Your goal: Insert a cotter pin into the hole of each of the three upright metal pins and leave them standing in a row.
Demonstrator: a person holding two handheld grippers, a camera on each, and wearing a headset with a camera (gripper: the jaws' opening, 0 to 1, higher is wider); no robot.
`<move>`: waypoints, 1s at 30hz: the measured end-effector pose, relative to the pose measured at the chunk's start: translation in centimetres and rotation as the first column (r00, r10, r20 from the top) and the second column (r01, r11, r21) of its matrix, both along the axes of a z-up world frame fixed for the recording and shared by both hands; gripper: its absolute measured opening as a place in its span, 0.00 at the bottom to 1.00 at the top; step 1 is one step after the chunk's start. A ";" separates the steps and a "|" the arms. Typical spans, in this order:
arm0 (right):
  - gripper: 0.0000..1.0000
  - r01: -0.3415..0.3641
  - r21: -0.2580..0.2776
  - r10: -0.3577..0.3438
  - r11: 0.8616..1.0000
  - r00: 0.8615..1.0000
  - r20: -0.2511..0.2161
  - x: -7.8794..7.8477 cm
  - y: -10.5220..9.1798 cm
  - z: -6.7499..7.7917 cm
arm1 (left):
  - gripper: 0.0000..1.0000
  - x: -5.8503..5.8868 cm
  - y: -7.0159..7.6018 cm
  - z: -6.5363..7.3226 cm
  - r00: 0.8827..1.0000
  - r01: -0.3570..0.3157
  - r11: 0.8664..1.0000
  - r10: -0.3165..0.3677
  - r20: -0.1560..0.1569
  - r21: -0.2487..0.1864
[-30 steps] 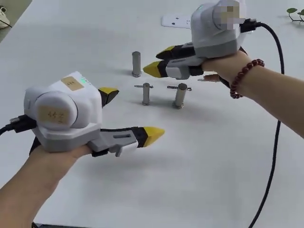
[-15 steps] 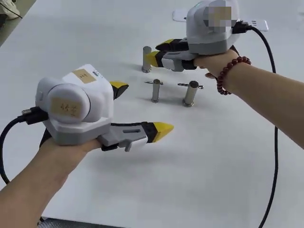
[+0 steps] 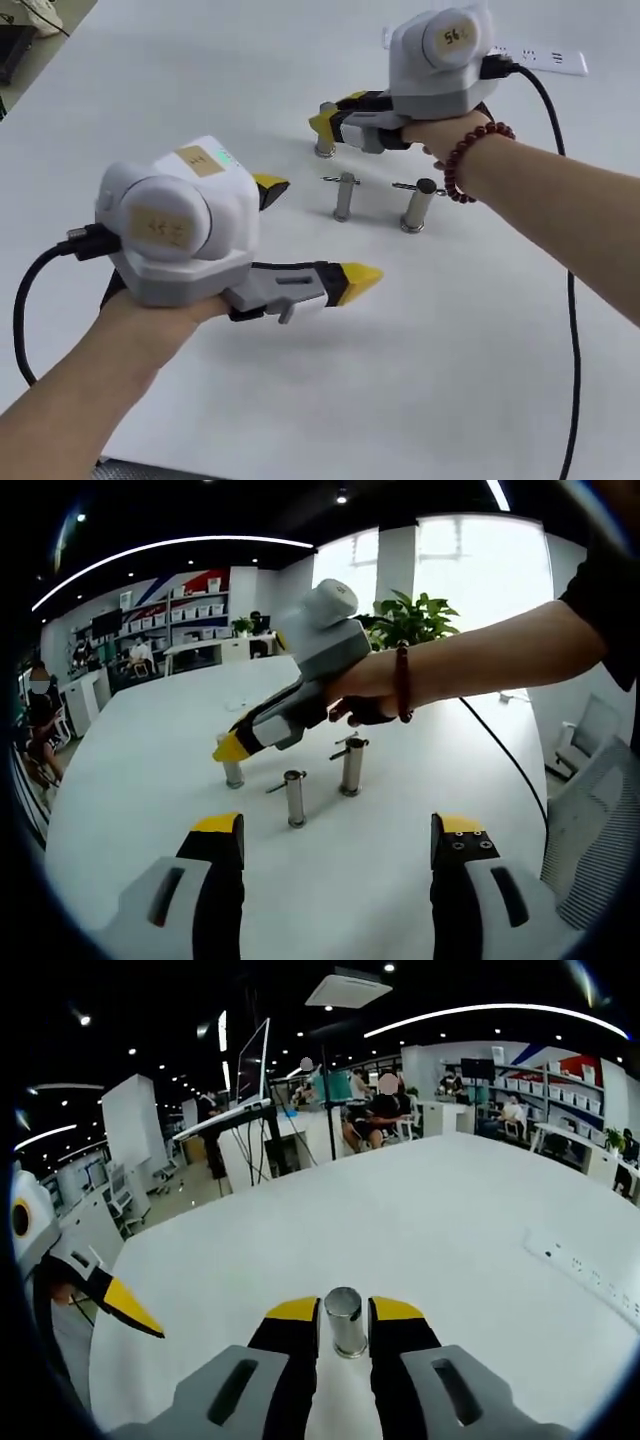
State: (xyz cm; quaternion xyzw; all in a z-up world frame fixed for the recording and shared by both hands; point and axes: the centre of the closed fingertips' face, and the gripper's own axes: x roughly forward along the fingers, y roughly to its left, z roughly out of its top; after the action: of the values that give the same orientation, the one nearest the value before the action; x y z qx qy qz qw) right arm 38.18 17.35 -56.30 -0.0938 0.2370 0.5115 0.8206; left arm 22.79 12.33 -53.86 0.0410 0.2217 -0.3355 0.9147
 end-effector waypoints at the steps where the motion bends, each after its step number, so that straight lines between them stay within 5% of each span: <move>1: 0.14 0.000 -0.008 0.000 1.000 1.000 0.000 0.2 0.0 -0.2 | 0.76 0.0 0.0 0.0 1.000 0.000 1.000 0.000 -0.001 -0.001; 7: 0.10 0.005 -0.017 -0.005 1.000 1.000 -0.009 0.2 -0.1 -0.5 | 0.76 0.0 0.0 -0.1 1.000 -0.002 1.000 0.002 -0.006 0.003; 16: 0.08 -0.031 -0.064 0.033 0.997 0.999 0.039 0.0 -0.2 -0.5 | 0.75 0.1 0.0 -0.2 1.000 -0.004 1.000 0.004 -0.006 0.007; 30: 0.07 0.009 -0.083 -0.007 0.996 0.999 0.031 0.4 -2.2 -0.3 | 0.75 -0.1 0.0 -0.6 1.000 -0.001 1.000 0.001 -0.012 0.015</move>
State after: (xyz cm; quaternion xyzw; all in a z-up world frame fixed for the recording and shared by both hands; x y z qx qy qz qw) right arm 38.57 15.19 -56.62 -0.1348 0.2459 0.4963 0.8216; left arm 22.69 12.34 -54.46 0.0460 0.2296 -0.3337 0.9132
